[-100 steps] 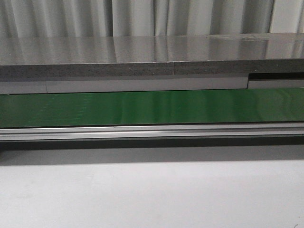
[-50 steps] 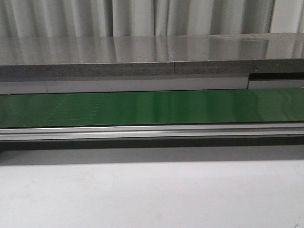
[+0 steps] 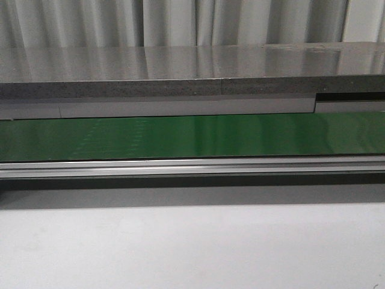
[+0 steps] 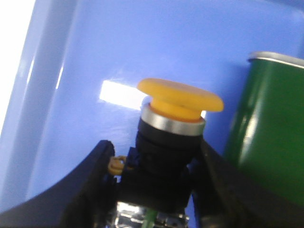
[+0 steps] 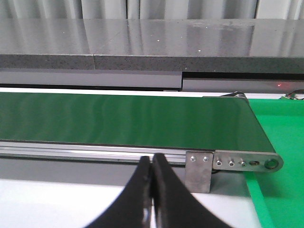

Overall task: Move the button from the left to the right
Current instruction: 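Lift the button and set it on the conveyor belt with the left gripper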

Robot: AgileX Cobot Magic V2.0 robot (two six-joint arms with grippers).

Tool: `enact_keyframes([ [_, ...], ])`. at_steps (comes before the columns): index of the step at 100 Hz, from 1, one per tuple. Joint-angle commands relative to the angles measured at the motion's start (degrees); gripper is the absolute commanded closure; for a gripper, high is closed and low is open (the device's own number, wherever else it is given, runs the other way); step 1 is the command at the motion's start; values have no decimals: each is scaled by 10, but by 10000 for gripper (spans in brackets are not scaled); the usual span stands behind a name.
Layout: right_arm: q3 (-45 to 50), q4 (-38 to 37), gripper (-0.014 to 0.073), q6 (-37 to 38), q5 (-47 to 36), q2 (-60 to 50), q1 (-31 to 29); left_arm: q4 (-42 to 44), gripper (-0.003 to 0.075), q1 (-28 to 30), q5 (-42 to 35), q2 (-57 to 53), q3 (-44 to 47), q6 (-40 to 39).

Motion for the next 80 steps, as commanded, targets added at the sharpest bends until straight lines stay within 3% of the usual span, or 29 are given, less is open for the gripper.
enact_keyframes([
  [1, -9, -3, 661, 0, -51, -11, -1, -6, 740, -24, -4, -39, -18, -1],
  [29, -9, -3, 661, 0, -51, -11, -1, -7, 740, -98, -11, -39, 9, -1],
  [57, -9, -3, 661, 0, -51, -11, -1, -37, 725, -109, -12, -30, 18, -1],
  [67, -9, -3, 661, 0, -51, -11, -1, -37, 630, -109, -8, -30, 18, -1],
  [80, -9, -3, 661, 0, -51, -11, -1, -37, 377, -109, -4, -30, 18, -1],
])
